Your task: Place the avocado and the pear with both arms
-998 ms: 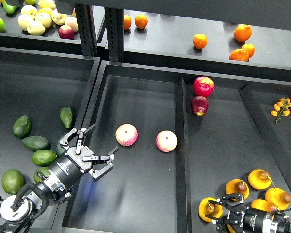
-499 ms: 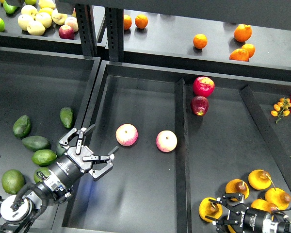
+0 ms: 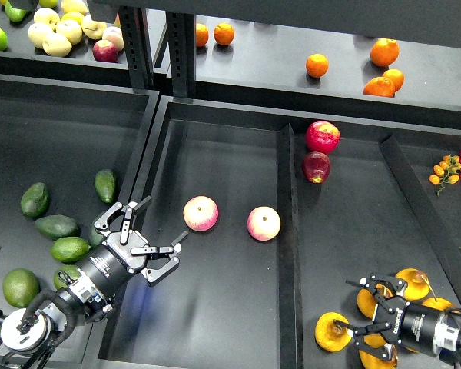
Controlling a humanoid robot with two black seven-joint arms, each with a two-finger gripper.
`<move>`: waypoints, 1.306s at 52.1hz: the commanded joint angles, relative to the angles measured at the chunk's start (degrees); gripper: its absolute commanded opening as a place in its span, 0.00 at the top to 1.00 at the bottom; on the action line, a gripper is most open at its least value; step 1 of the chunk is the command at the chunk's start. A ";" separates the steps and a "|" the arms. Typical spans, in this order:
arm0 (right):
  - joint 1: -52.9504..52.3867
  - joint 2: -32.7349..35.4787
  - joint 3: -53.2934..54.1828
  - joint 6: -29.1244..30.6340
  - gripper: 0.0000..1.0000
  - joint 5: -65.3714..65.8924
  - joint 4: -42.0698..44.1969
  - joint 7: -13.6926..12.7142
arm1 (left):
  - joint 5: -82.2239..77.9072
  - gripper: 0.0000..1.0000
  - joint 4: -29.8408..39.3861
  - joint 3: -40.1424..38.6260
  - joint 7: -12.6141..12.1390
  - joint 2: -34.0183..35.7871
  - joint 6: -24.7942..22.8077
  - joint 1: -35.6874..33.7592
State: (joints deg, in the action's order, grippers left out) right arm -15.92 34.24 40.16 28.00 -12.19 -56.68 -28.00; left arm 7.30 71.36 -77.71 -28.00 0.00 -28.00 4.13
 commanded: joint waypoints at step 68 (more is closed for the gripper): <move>8.97 -34.24 34.29 0.00 0.01 -5.47 1.66 0.00 | 3.50 0.01 -8.78 1.68 0.00 0.00 0.00 -7.73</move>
State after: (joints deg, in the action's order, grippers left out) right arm -7.66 0.09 74.47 28.00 -17.75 -54.33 -28.00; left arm 9.55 64.99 -76.20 -28.00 0.00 -28.00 -1.19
